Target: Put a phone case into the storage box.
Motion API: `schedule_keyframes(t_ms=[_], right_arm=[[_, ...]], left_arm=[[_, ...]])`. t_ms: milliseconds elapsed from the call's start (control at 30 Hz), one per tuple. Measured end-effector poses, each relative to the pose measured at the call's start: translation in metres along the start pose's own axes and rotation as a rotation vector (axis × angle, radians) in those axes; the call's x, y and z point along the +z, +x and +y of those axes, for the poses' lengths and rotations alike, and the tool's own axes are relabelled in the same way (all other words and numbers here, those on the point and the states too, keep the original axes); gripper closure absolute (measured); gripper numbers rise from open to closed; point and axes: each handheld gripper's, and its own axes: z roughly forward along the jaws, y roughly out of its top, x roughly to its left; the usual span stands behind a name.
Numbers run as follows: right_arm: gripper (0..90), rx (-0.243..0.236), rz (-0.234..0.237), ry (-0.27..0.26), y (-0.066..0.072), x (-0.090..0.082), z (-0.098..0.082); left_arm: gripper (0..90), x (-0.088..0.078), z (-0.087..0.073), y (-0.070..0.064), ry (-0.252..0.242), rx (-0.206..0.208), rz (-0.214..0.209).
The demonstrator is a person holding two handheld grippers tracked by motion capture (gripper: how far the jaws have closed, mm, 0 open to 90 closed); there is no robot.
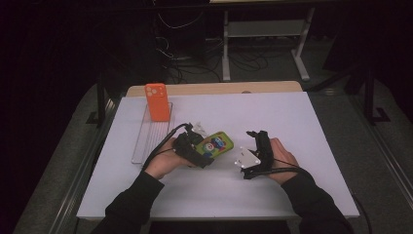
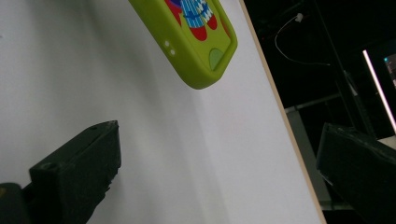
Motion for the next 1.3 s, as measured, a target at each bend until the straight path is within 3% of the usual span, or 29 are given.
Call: schedule_keyframes(t_ms=[33,133,367,433,533,567,633,700,833,1100,1233,1267,1300], right_arm=[[0.0,-0.031,-0.008,-0.002,0.000,0.001,0.000],[0.0,-0.029,-0.025,0.002,0.002,0.001,0.001],[0.0,-0.124,-0.094,0.013,0.007,0.001,0.004],[0.0,-0.131,-0.117,0.004,0.010,0.001,0.005],[0.0,-0.155,-0.126,-0.005,0.012,0.002,0.006],[0.0,-0.161,-0.126,-0.006,0.013,0.002,0.007],[0.0,-0.174,-0.130,-0.009,0.014,0.003,0.009],[0.0,-0.186,-0.129,-0.014,0.016,0.004,0.011],[0.0,-0.214,-0.134,-0.027,0.018,0.007,0.016],[5.5,-0.236,-0.173,-0.044,0.020,0.010,0.025],[13.3,-0.235,-0.190,-0.058,0.024,0.012,0.031],[14.1,-0.277,-0.199,-0.078,0.023,0.012,0.031],[16.1,-0.282,-0.204,-0.083,0.024,0.013,0.033]], left_arm=[[15.7,0.000,0.000,0.000,-0.002,-0.001,0.000],[15.8,0.001,0.000,0.000,0.002,0.000,-0.001],[15.7,0.002,0.000,0.000,0.006,-0.009,-0.005],[15.7,0.001,0.000,0.001,0.021,0.003,-0.004],[15.7,0.003,0.001,0.001,0.011,-0.011,-0.011],[15.7,0.002,0.002,0.002,0.026,0.001,-0.013],[15.7,0.003,0.003,0.001,0.015,-0.019,-0.019],[15.7,0.002,0.004,0.004,0.039,0.008,-0.022],[15.7,0.002,0.006,0.007,0.027,0.007,-0.021],[15.7,0.001,0.008,0.008,0.015,0.001,-0.020],[15.7,0.000,0.008,0.008,0.017,0.004,-0.019],[15.7,0.000,0.008,0.008,0.017,0.005,-0.019],[15.7,0.000,0.008,0.008,0.020,0.005,-0.019]])
